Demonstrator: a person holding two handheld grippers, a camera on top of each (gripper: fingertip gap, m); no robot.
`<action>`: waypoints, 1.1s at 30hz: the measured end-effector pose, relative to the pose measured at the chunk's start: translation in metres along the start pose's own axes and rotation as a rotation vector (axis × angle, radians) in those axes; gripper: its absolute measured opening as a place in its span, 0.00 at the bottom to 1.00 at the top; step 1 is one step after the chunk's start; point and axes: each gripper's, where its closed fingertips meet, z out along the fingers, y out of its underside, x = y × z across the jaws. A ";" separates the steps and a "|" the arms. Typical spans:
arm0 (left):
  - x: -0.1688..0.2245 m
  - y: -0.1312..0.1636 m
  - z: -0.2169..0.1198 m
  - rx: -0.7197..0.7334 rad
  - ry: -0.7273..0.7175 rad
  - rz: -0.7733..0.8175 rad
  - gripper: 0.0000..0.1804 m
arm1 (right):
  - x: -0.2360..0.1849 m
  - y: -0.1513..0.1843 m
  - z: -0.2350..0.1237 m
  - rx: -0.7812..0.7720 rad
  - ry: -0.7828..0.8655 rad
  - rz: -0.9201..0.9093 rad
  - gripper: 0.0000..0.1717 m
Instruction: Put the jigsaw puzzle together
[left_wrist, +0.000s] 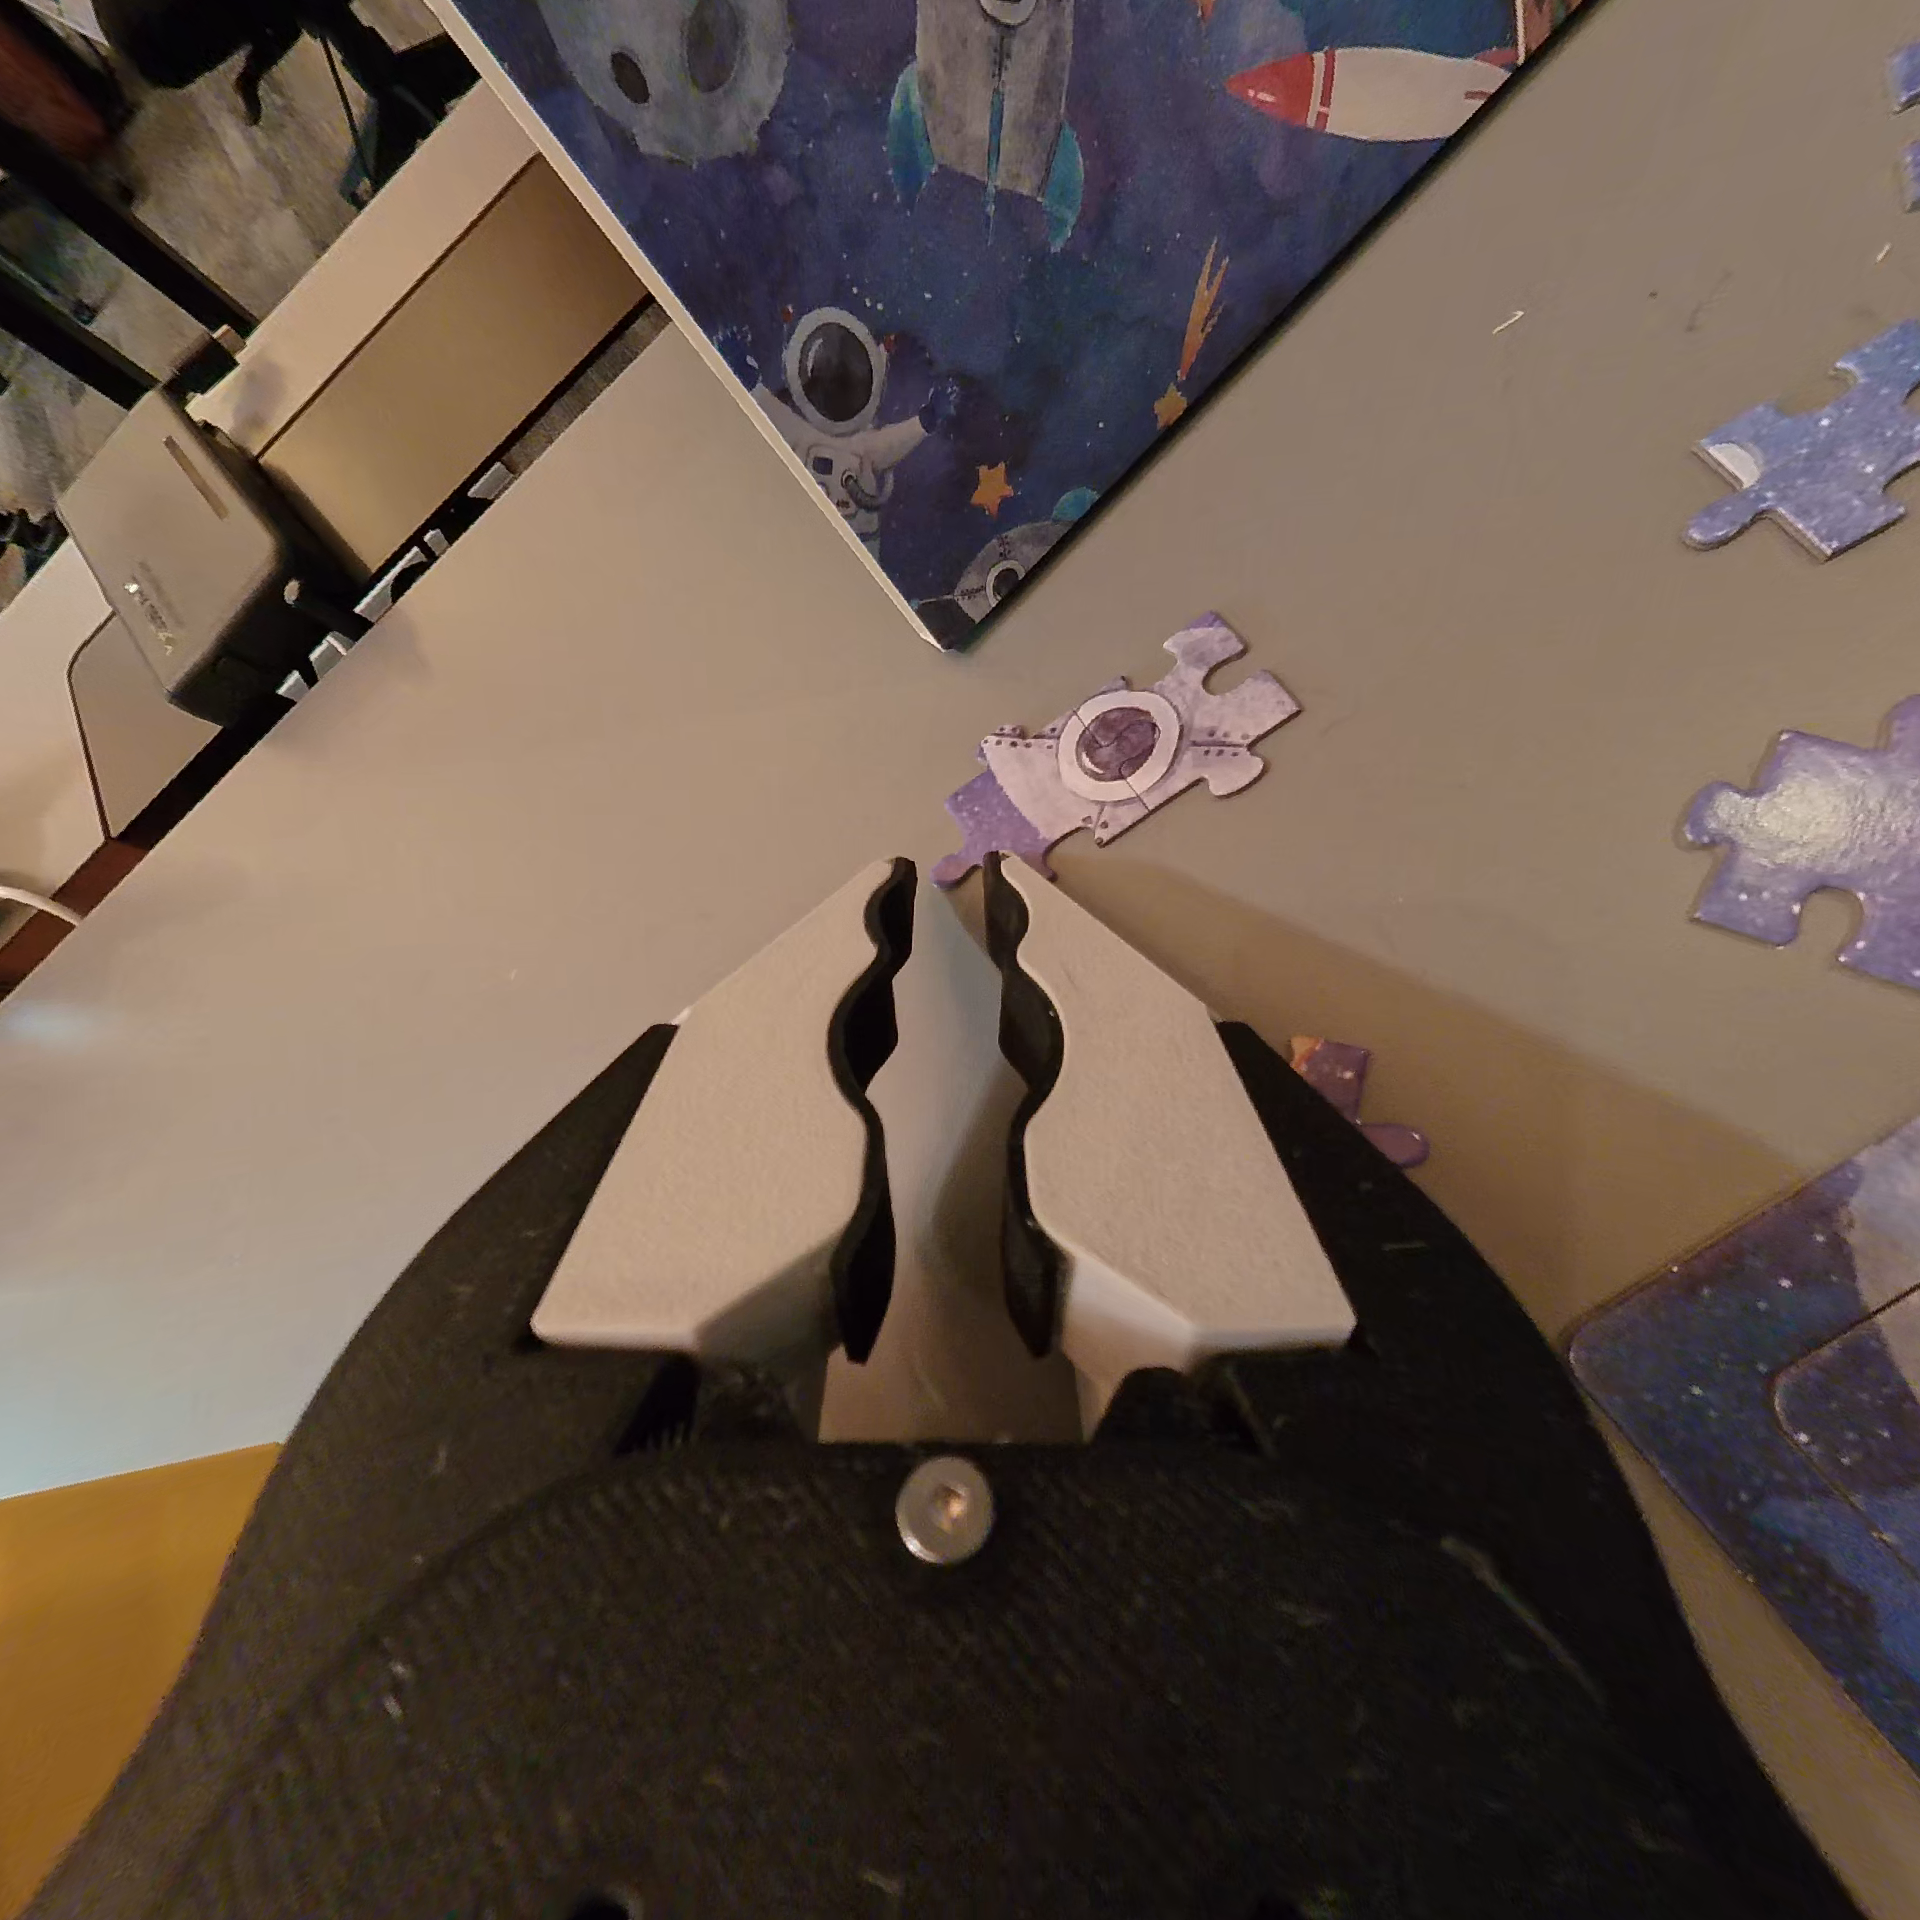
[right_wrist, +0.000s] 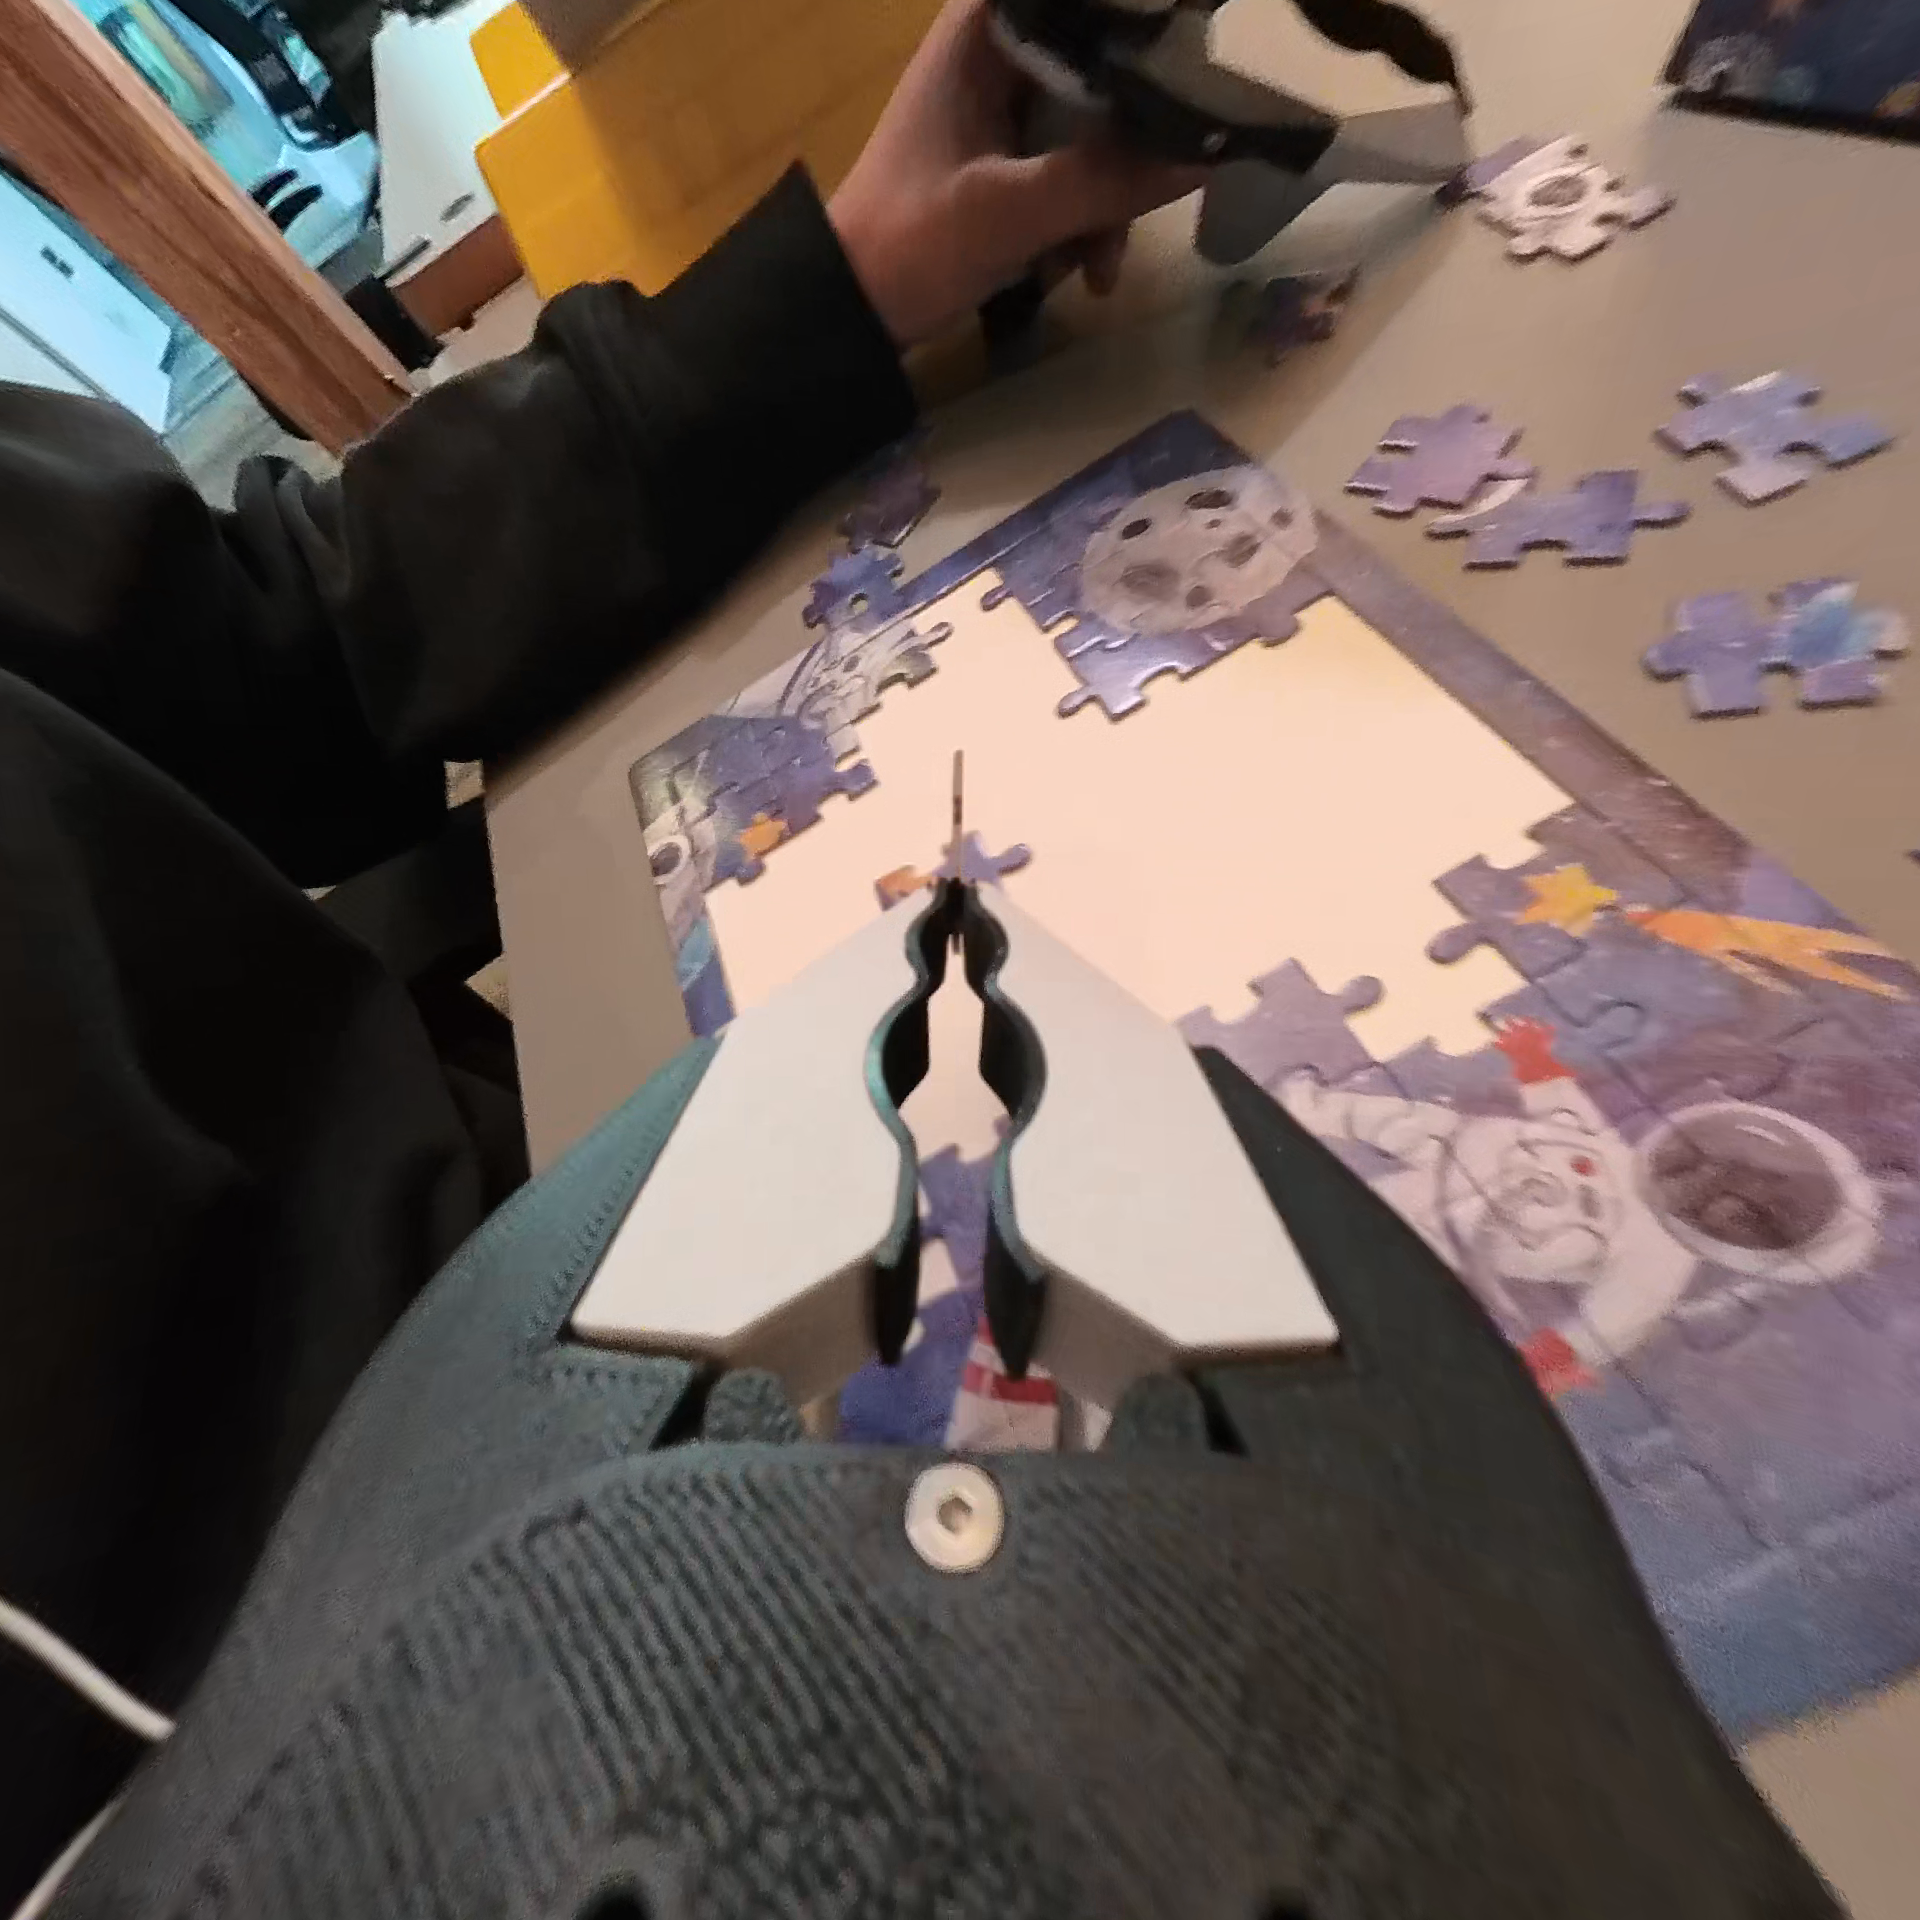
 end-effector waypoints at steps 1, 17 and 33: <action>0.000 0.000 0.000 0.000 0.000 0.000 0.08 | 0.007 0.000 -0.006 0.002 0.030 -0.003 0.00; 0.000 0.000 0.000 0.000 -0.011 0.008 0.08 | 0.129 0.054 -0.143 0.136 0.399 0.377 0.00; 0.000 0.000 0.000 0.000 -0.015 0.019 0.08 | 0.187 -0.019 -0.196 0.110 0.769 -0.115 0.13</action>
